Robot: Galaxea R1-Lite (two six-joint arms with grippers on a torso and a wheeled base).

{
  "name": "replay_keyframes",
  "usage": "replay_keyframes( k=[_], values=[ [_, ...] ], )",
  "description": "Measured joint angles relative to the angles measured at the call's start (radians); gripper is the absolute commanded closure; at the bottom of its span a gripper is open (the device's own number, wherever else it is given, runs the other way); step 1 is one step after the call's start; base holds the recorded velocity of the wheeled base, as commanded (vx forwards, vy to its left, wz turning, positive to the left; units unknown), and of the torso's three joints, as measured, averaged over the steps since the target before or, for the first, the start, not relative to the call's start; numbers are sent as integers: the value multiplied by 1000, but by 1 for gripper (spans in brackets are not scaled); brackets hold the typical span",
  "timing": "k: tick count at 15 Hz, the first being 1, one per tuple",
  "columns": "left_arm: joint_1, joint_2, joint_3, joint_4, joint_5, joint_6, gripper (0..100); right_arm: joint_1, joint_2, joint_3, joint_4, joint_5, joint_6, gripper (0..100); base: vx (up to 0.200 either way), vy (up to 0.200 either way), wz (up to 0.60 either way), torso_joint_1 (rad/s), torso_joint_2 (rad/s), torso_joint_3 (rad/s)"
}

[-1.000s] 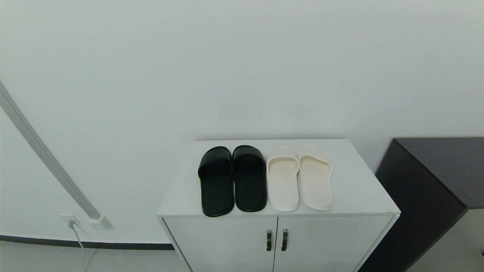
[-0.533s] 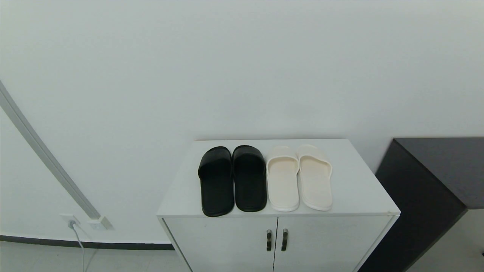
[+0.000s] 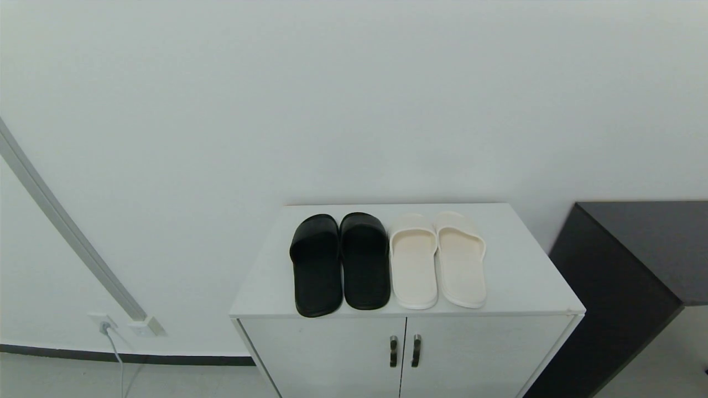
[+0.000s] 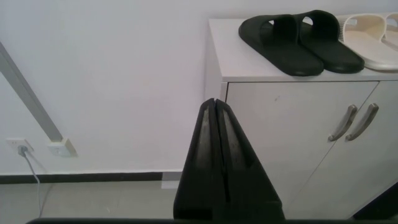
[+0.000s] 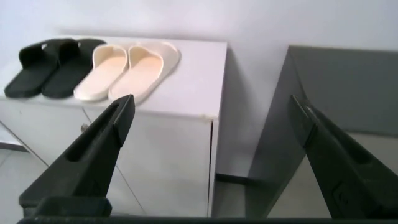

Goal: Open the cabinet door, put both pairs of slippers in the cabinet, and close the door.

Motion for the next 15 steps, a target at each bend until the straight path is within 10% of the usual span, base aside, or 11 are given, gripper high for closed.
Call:
replay_keyframes(
  k=[5, 15],
  values=[
    [0, 0, 0, 0, 0, 0, 100, 155, 355, -168, -160, -57, 59, 0, 0, 0, 0, 0, 0, 0],
    [0, 0, 0, 2, 0, 0, 100, 781, 792, -401, -227, -599, 261, 0, 0, 0, 0, 0, 0, 0]
  ],
)
